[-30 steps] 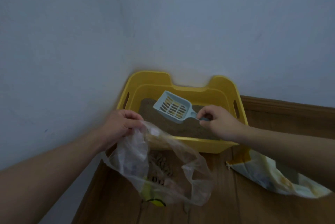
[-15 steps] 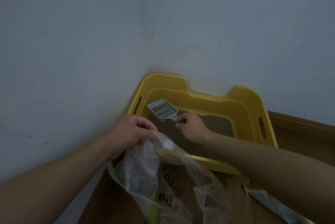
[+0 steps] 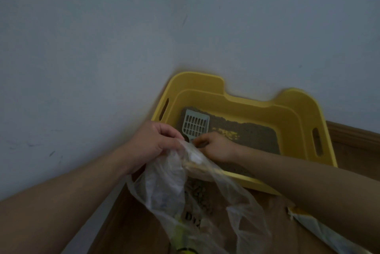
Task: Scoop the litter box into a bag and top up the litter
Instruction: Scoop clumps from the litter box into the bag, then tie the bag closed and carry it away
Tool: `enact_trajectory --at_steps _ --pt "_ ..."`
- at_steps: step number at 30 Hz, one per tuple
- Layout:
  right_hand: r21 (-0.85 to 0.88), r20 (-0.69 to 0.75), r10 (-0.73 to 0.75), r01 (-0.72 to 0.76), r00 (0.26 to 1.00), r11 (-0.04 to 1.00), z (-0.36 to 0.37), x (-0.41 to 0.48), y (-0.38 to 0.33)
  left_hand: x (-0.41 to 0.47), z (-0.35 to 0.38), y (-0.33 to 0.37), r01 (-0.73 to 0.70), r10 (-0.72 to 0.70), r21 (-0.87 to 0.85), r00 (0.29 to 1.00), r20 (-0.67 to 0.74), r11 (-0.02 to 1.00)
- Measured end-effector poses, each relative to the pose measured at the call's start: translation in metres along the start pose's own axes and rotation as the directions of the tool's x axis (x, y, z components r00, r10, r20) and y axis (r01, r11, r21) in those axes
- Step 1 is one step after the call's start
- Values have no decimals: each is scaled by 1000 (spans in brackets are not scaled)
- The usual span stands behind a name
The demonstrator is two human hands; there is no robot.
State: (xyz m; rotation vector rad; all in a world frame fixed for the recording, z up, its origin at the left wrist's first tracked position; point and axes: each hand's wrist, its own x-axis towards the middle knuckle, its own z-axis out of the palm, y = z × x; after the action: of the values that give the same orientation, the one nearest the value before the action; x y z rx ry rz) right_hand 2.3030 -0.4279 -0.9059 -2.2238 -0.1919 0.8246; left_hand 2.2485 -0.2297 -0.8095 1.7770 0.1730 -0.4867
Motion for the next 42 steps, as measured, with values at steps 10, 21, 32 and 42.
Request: enact_trajectory --at_steps 10,21,32,42 --pt "67 -143 -127 137 982 988 -19 -49 -3 -5 -1 2 13 -13 25 1000 -5 1000" --pt "32 -277 -238 256 931 966 -7 -130 -21 -10 17 8 14 -16 65 999 28 998" --pt "-405 -362 -308 149 880 902 1 -170 -17 -27 8 15 -116 92 415 993 77 902" --pt "-715 58 -30 62 998 696 36 -190 25 -37 26 18 -198 145 523 979 141 829"
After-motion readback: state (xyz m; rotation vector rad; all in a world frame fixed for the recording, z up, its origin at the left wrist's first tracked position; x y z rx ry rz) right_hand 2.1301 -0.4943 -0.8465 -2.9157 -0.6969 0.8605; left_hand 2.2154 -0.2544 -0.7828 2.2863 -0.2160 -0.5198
